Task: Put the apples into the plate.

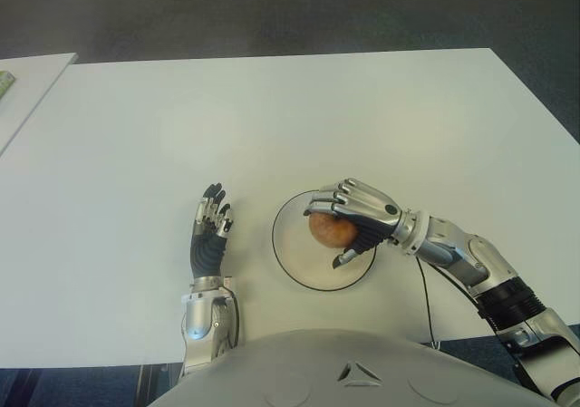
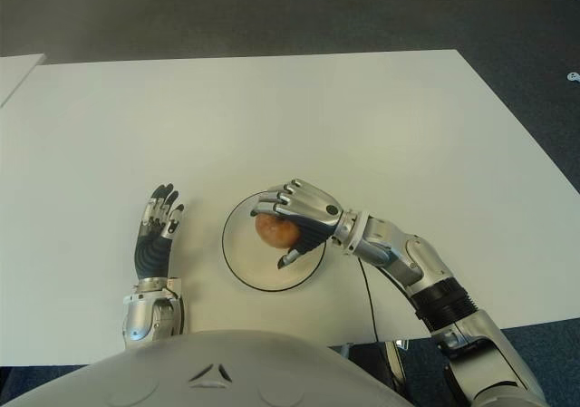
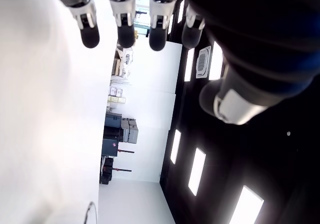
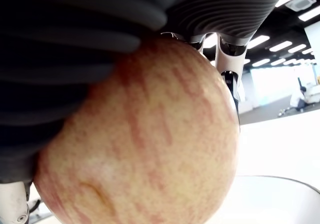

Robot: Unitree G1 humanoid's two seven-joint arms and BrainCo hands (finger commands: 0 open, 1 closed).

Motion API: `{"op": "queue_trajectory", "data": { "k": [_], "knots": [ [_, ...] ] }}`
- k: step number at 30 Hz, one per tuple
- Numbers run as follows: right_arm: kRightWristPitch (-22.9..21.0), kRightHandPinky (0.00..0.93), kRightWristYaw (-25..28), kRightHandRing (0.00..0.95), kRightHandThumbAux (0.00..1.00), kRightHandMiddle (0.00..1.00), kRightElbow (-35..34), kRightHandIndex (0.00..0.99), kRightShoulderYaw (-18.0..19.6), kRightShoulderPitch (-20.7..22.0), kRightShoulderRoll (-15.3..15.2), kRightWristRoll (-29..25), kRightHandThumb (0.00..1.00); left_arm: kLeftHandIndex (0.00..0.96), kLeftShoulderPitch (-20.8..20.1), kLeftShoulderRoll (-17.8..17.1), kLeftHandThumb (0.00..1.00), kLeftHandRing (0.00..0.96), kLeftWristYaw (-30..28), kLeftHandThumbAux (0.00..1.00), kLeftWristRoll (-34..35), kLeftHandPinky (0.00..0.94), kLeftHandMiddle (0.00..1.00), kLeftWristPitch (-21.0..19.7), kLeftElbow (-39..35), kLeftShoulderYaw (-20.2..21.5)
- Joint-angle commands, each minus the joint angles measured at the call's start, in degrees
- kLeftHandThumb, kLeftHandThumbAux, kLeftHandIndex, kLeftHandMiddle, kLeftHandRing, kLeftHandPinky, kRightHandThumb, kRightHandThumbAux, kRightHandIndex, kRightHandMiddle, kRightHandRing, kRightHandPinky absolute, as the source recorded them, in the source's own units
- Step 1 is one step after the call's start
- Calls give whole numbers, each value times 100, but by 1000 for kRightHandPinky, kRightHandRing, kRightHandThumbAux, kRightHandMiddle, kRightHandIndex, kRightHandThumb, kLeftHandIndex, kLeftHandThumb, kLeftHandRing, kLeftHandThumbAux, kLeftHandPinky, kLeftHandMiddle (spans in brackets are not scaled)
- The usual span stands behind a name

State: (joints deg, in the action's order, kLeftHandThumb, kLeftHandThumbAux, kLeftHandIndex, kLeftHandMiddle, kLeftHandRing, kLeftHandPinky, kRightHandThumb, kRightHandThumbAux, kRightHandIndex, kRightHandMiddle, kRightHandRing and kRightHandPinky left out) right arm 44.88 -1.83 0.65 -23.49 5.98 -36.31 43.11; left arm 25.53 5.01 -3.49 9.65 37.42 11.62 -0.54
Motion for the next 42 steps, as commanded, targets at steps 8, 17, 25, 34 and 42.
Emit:
{"op": "queue_trajectory", "data": {
  "k": [8, 17, 25, 34, 42],
  "knots": [
    [277, 849, -162, 855, 716, 856, 255, 441, -30, 53, -9, 462, 706, 89, -390, 264, 107, 52, 11, 573, 289, 30, 86, -337, 1038, 196],
    [386, 857, -283, 856, 713, 851, 426, 442, -62, 119, 1, 695, 707, 80, -406, 264, 95, 43, -25, 571, 330, 25, 78, -356, 1029, 202],
    [403, 856, -456, 856, 712, 844, 472, 443, -58, 146, 20, 942, 707, 85, -432, 274, 98, 43, -45, 564, 358, 20, 79, -266, 1072, 214],
    [461, 714, -695, 785, 711, 797, 533, 440, -43, 139, 59, 1008, 700, 84, -446, 223, 93, 45, 79, 571, 146, 42, 79, -248, 1091, 177],
    [387, 342, -713, 399, 593, 435, 586, 360, -51, 79, 133, 839, 410, 77, -405, 267, 109, 47, 138, 594, 150, 58, 73, -359, 958, 157]
  ]
}}
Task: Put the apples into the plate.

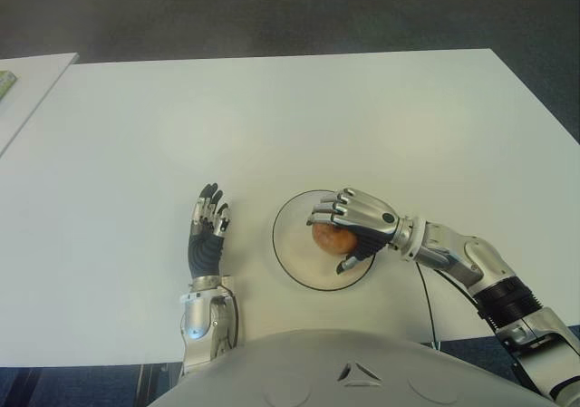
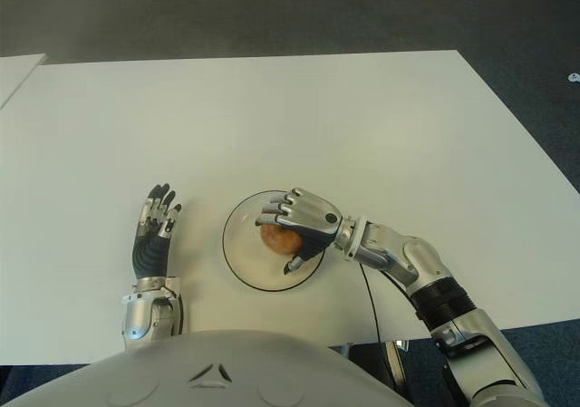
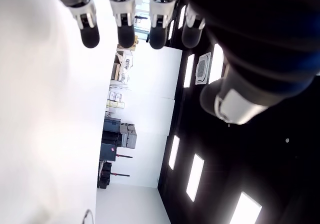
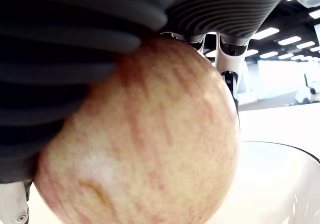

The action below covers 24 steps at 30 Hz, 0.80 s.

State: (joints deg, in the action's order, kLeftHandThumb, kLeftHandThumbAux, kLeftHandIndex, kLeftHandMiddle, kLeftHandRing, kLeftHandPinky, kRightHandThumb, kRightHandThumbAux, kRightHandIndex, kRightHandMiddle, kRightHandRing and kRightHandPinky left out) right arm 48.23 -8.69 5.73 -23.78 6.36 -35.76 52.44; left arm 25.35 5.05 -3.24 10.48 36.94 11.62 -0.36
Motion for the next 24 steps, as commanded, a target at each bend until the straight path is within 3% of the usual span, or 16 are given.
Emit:
{"op": "queue_trajectory", "data": {
  "k": [1, 4, 8, 16, 24],
  "knots": [
    [35, 278, 23, 328, 564, 366, 64, 320, -22, 37, 79, -135, 331, 77, -378, 264, 111, 49, 109, 597, 75, 62, 74, -316, 942, 139],
    [-15, 189, 188, 226, 532, 267, 13, 252, -11, 20, 60, -246, 218, 79, -374, 297, 118, 53, 120, 602, 71, 68, 76, -243, 959, 141],
    [-147, 117, 625, 147, 521, 184, -140, 169, -17, 15, -6, -421, 160, 81, -421, 295, 120, 58, 65, 603, 134, 73, 79, -231, 1026, 157],
    [-354, 14, 1365, 40, 513, 74, -403, 66, 24, -7, -72, -710, 118, 90, -284, 395, 144, 70, 303, 617, -200, 101, 84, -165, 746, -45],
    [-470, 0, 1659, 3, 493, 40, -575, 43, 92, -39, -44, -831, 97, 95, -270, 320, 141, 77, 519, 638, -387, 102, 89, -208, 686, -53]
  ]
}}
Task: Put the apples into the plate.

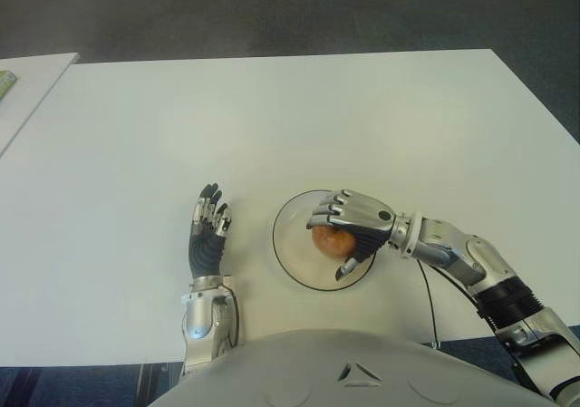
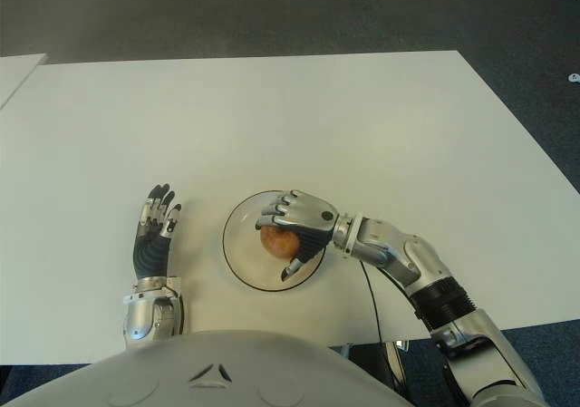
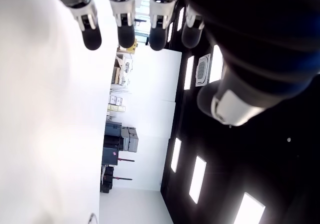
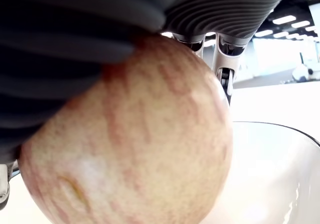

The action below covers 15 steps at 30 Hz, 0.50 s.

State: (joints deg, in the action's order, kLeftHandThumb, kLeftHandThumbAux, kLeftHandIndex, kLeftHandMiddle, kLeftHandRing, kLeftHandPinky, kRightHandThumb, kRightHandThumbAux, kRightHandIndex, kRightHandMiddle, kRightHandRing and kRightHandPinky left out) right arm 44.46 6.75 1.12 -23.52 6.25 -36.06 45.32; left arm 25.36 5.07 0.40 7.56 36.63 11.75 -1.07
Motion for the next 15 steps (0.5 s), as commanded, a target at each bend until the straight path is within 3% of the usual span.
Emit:
{"op": "queue_trajectory", "data": {
  "k": [1, 8, 15],
  "knots": [
    [-101, 0, 125, 2, 492, 39, -123, 43, 72, -30, -9, -121, 96, 95, -278, 315, 140, 77, 160, 638, -89, 101, 89, -170, 685, 24],
    [-137, 0, 136, 0, 489, 37, -163, 43, 90, -37, 12, -135, 89, 87, -341, 326, 137, 77, 21, 627, 189, 89, 90, -79, 842, 83],
    [-104, 0, 64, 0, 492, 43, -141, 47, 108, -11, 33, -109, 86, 85, -289, 320, 151, 86, 174, 621, -14, 97, 97, -161, 753, 38]
  ]
}}
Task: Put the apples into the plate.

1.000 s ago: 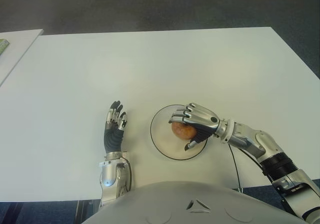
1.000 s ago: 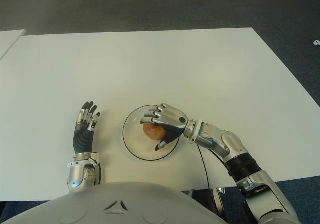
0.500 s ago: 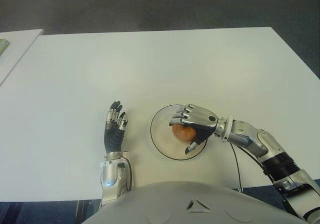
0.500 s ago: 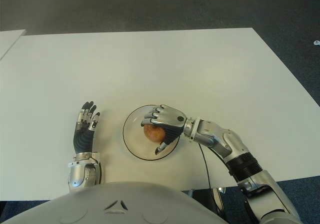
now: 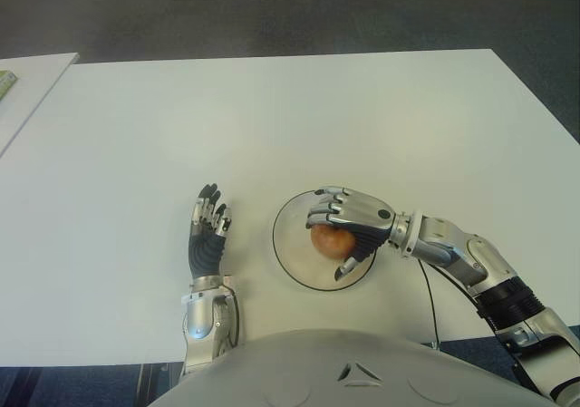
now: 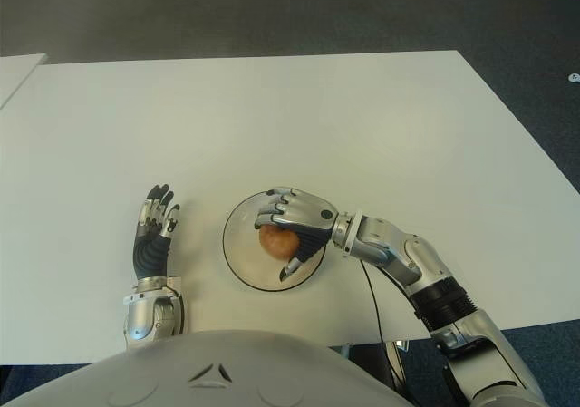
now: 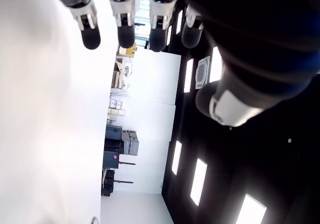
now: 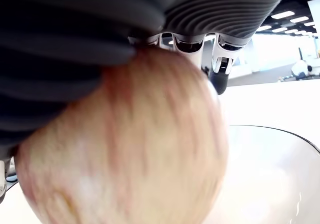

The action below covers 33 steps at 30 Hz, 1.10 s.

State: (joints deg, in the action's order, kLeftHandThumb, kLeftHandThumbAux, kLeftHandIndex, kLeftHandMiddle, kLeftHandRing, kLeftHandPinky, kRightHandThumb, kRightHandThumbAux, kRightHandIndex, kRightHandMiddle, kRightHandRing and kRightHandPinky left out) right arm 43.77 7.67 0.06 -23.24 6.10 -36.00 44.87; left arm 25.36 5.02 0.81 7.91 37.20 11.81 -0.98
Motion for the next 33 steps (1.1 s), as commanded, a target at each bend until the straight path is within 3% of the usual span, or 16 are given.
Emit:
{"op": "queue_trajectory", "data": {
  "k": [1, 21, 33],
  "knots": [
    [-29, 0, -39, 1, 493, 45, -30, 48, 85, 6, 32, -62, 80, 85, -284, 321, 152, 87, 154, 620, -93, 95, 99, -210, 745, 20],
    [-143, 0, -10, 0, 480, 42, -163, 41, 221, -85, 151, -201, 29, 95, -94, 332, 191, 99, 216, 612, -232, 97, 114, -127, 488, -173],
    [-505, 0, -113, 0, 434, 46, -313, 29, 383, -299, 389, -429, 4, 101, 63, 399, 213, 100, 280, 600, -281, 113, 115, -233, 210, -267]
  ]
}}
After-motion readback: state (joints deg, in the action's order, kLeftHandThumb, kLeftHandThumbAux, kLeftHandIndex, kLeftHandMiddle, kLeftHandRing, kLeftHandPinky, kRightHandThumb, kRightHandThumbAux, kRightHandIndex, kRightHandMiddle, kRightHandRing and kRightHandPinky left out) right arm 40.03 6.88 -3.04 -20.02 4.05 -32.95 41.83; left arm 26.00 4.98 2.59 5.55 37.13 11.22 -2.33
